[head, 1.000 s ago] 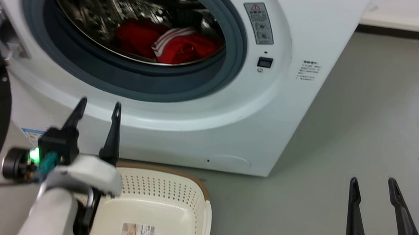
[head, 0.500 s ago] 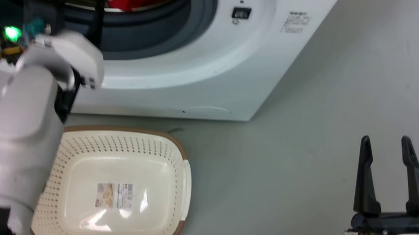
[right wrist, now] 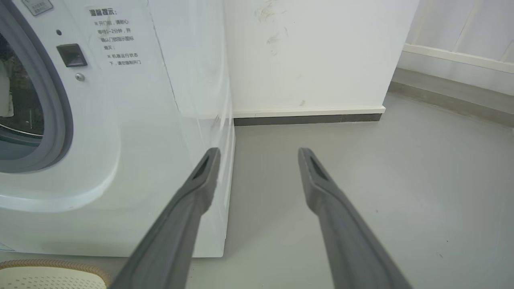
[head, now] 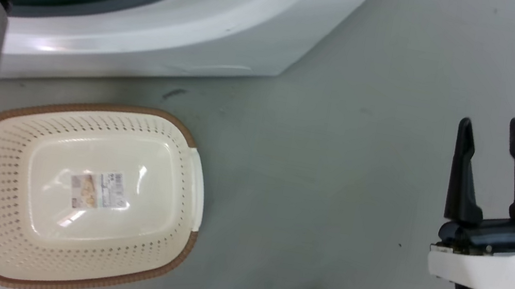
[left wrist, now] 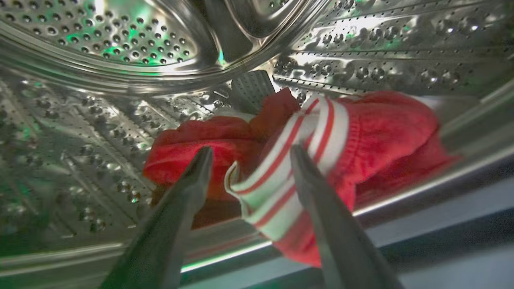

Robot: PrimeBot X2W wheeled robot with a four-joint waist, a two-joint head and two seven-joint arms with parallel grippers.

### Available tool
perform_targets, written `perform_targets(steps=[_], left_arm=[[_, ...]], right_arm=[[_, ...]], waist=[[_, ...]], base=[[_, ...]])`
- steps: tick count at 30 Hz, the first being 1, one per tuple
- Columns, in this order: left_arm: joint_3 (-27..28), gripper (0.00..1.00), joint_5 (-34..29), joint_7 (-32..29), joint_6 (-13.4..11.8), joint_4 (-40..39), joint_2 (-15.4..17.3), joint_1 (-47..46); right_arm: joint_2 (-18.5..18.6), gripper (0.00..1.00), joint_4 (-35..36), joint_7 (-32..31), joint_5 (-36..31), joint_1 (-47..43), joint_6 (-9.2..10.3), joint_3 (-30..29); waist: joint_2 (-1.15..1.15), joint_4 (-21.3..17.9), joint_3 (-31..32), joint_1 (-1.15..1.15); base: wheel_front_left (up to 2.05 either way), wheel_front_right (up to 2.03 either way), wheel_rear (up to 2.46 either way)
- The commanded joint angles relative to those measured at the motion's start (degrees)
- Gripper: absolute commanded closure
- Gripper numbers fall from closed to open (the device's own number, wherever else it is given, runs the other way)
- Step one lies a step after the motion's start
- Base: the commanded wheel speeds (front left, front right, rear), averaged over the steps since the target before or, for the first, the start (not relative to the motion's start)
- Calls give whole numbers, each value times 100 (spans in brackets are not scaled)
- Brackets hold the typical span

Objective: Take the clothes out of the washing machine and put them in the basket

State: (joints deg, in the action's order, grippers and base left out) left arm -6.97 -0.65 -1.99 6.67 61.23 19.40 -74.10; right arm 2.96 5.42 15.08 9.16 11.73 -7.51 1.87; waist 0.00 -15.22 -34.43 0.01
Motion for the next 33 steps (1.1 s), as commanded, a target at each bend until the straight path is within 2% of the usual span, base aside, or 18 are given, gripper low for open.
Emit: perform_targets(steps=[1,5,11,20,21,22,23,33], left_arm=[[-79,0,0,-178,41,116,76,-259],[-258,0,46,-570,63,328,234,-718],[-700,0,337,-1121,73,598,290,-1146],[-1321,0,878,-1570,76,683,315,-1370],[-1383,24,940,-1624,77,690,320,-1366],[-1435,75,990,-1651,76,675,336,-1373],[-1488,100,1048,-1678,76,660,352,-1375],[-1779,100,1512,-1422,72,452,447,-1202]], right_arm=[[-16,0,49,14,86,161,4,1],[-16,0,96,14,186,287,4,-14],[-15,0,120,14,269,391,4,-29],[-15,0,131,14,319,475,4,-41],[-15,0,127,14,322,482,4,-37],[-15,0,125,14,325,485,4,-36],[-15,0,124,14,329,489,4,-36],[-15,0,93,14,266,427,4,-71]], waist=[[0,-239,-365,-1],[0,-328,-600,-1],[0,-383,-794,-1],[0,-360,-907,-1],[0,-363,-910,-1],[0,-367,-913,-1],[0,-373,-916,-1],[0,-353,-704,-1]], base=[[0,0,0],[0,0,0],[0,0,0],[0,0,0],[0,0,0],[0,0,0],[0,0,0],[0,0,0]])
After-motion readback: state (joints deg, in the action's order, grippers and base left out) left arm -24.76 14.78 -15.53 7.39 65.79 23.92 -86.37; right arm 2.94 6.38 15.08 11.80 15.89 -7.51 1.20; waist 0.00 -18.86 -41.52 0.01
